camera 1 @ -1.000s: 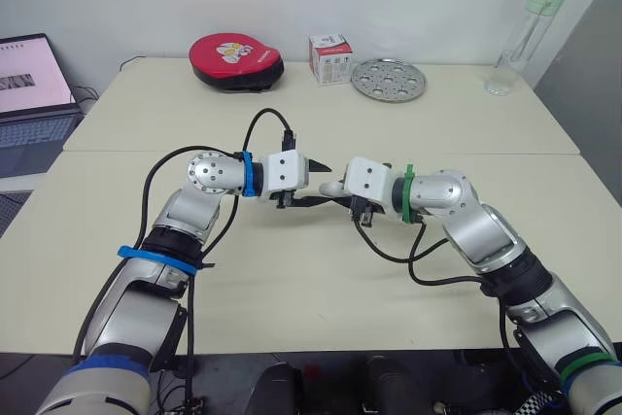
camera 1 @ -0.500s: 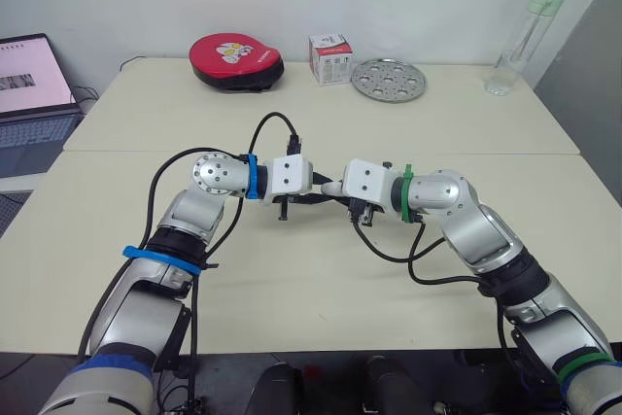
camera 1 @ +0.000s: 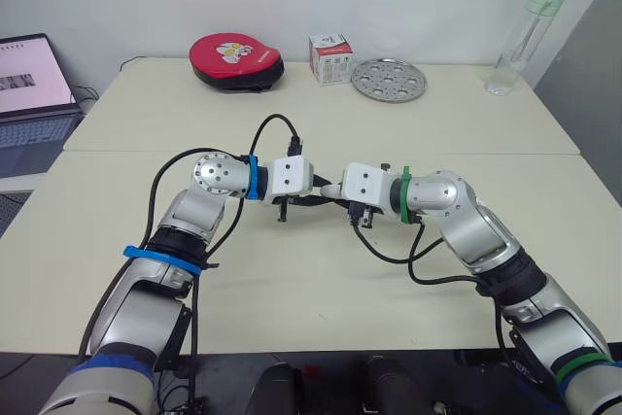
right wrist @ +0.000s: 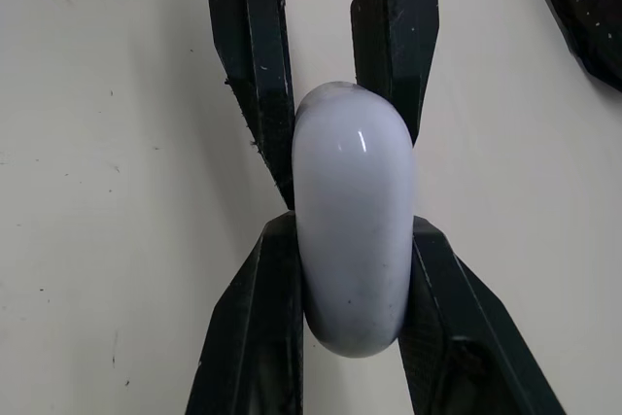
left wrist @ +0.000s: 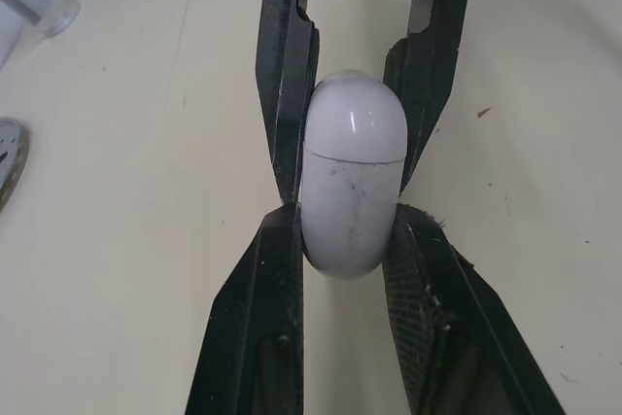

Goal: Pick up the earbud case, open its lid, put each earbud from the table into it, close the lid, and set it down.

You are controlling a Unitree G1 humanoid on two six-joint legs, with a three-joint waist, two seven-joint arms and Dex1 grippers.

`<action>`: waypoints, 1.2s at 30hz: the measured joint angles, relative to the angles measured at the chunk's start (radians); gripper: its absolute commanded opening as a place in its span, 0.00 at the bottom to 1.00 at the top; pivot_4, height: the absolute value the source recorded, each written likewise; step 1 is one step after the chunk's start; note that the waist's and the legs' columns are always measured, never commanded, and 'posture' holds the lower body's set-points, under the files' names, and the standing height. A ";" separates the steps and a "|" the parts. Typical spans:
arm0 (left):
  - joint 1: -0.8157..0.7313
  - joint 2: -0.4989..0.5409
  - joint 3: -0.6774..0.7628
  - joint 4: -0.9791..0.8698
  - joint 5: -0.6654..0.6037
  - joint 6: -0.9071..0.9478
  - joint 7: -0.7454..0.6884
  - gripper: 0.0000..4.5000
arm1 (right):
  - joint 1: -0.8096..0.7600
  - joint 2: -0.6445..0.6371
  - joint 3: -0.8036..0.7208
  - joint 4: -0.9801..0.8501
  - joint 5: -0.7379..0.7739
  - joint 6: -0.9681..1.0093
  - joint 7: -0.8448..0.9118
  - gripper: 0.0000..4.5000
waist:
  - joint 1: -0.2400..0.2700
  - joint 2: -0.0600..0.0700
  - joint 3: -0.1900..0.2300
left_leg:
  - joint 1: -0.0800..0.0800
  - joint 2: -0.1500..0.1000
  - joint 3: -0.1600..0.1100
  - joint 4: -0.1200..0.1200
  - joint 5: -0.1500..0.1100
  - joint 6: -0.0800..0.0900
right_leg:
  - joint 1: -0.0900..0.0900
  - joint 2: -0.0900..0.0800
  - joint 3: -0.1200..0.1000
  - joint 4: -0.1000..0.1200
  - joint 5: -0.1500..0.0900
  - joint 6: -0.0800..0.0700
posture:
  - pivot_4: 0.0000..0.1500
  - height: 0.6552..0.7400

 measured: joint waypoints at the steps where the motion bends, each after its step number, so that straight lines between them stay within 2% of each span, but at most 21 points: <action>1: -0.001 0.000 0.000 0.000 0.000 0.002 0.001 0.17 | 0.000 0.000 -0.001 0.001 0.000 0.000 0.000 0.19 | 0.000 0.000 0.000 | 0.000 0.000 0.000 0.000 0.000 0.000 | 0.000 0.000 0.000 0.000 0.000 0.000 | 1.00 1.00; 2: -0.001 -0.001 0.000 0.000 0.001 0.006 0.001 0.17 | 0.000 0.000 -0.002 0.002 0.001 -0.001 -0.001 0.19 | 0.000 0.000 0.000 | 0.000 0.000 0.000 0.000 0.000 0.000 | 0.000 0.000 0.000 0.000 0.000 0.000 | 1.00 1.00; 7: 0.001 -0.009 0.012 -0.017 -0.029 0.085 -0.005 0.17 | 0.030 0.003 -0.040 -0.001 0.048 0.011 0.006 0.56 | 0.000 0.000 0.000 | 0.000 0.000 0.000 0.000 0.000 0.000 | 0.000 0.000 0.000 0.000 0.000 0.000 | 1.00 1.00; 12: 0.038 -0.007 0.093 -0.091 -0.165 0.373 -0.031 0.17 | 0.090 -0.027 -0.187 -0.091 0.176 0.125 0.027 0.97 | 0.000 0.000 0.000 | 0.000 0.000 -0.001 0.000 0.000 0.000 | 0.000 0.000 0.000 0.001 0.000 0.000 | 1.00 1.00; 13: 0.052 -0.006 0.117 -0.108 -0.200 0.450 -0.023 0.17 | 0.102 -0.034 -0.229 -0.116 0.212 0.162 0.028 0.99 | 0.000 0.000 0.000 | 0.000 0.000 -0.001 0.000 0.000 0.000 | 0.000 -0.001 0.000 0.001 0.000 0.000 | 1.00 1.00; 17: 0.085 -0.002 0.180 -0.188 -0.321 0.733 -0.012 0.17 | 0.119 0.012 -0.371 -0.192 0.338 0.318 -0.026 0.99 | -0.001 0.000 0.000 | 0.002 0.000 -0.002 0.001 0.000 -0.001 | 0.000 -0.001 0.000 0.007 -0.001 0.000 | 1.00 1.00; 21: 0.094 0.003 0.189 -0.249 -0.376 0.856 -0.015 0.17 | 0.138 0.020 -0.385 -0.237 0.403 0.374 -0.044 0.99 | -0.001 0.000 0.000 | 0.003 0.000 -0.002 0.001 0.001 -0.002 | 0.000 -0.001 0.000 0.009 -0.001 -0.001 | 1.00 1.00; 32: 0.112 0.012 0.188 -0.323 -0.394 0.910 -0.020 0.17 | 0.110 0.075 -0.375 -0.207 0.474 0.409 -0.117 0.99 | -0.001 0.000 0.000 | 0.003 -0.001 -0.002 0.001 0.001 -0.002 | 0.000 0.000 0.001 0.009 -0.001 -0.001 | 1.00 1.00; 36: 0.129 0.015 0.179 -0.328 -0.393 0.909 -0.021 0.17 | 0.079 0.117 -0.429 -0.173 0.535 0.460 -0.161 0.99 | -0.001 0.000 0.000 | 0.003 -0.001 -0.002 0.001 0.001 -0.002 | 0.000 -0.001 0.001 0.009 -0.001 -0.001 | 1.00 1.00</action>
